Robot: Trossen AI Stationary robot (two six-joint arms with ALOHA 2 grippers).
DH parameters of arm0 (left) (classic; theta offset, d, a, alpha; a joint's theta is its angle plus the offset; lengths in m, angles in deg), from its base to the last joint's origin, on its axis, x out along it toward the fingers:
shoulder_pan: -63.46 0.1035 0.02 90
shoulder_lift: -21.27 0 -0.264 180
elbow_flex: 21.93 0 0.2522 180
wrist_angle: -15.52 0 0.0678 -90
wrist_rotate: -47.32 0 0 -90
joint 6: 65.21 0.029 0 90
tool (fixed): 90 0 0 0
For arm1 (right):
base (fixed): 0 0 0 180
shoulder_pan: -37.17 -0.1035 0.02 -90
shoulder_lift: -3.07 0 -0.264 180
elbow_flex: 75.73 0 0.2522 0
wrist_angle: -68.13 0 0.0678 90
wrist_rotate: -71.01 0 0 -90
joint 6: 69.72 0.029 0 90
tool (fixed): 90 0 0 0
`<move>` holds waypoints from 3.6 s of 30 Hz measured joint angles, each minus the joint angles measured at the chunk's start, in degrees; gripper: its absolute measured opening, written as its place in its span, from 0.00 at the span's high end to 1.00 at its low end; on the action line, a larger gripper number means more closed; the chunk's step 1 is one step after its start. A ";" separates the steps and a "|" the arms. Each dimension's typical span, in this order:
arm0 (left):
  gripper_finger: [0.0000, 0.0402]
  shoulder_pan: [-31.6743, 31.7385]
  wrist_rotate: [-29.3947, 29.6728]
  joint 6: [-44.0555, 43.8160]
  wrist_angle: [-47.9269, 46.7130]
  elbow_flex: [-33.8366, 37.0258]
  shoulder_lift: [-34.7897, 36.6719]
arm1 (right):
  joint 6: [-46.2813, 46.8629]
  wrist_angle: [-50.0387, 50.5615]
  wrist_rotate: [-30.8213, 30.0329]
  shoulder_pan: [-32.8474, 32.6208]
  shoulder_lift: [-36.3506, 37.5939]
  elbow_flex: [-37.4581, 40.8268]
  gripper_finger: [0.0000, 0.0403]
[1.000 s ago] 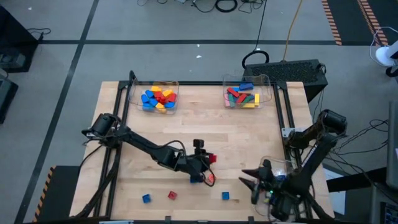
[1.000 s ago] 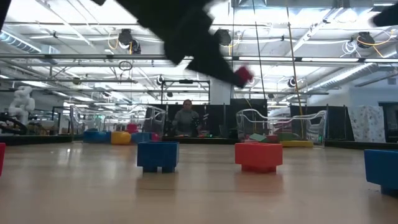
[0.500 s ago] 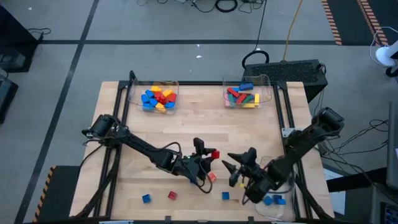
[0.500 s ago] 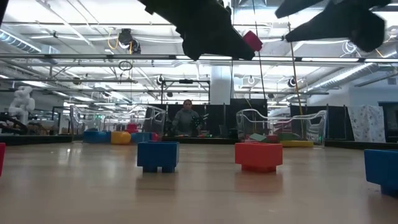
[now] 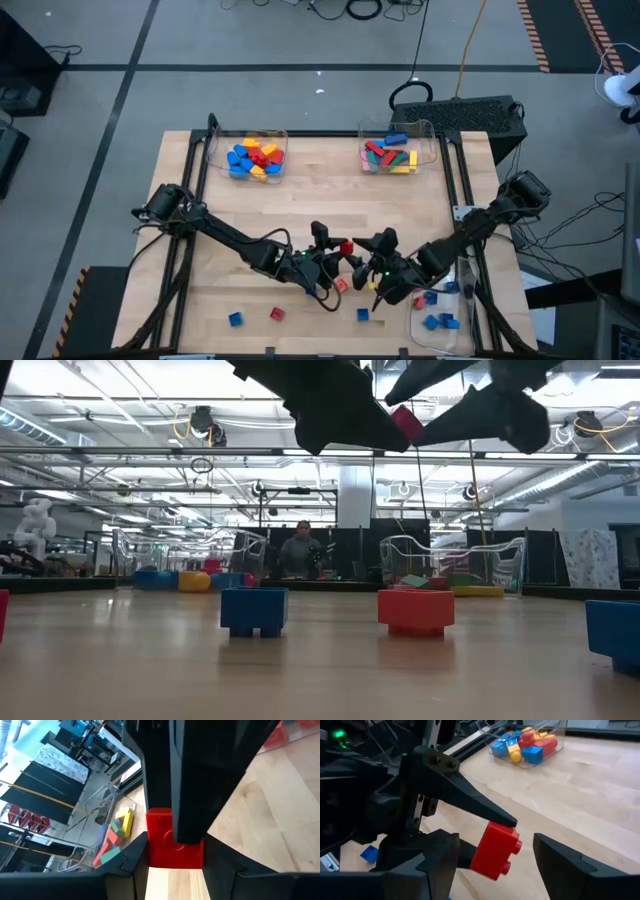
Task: Sort blocks by size
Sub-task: Put the 4 stud red game piece into the bottom transparent bin, then put the 4 stud orange game piece into the bottom transparent bin
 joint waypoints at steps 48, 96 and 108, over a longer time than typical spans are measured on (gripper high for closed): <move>0.20 -5.63 -16.36 -49.54 -1.48 -0.09 -10.37 | 40.27 29.92 27.76 -31.48 8.72 -0.02 0.81; 0.51 -8.17 -4.28 -55.69 7.41 -0.09 -18.78 | 59.91 40.10 30.91 -34.53 2.75 0.01 0.44; 0.65 -7.33 -6.54 -47.04 7.36 -2.20 -18.76 | 39.09 32.91 3.45 -34.12 2.78 0.00 0.44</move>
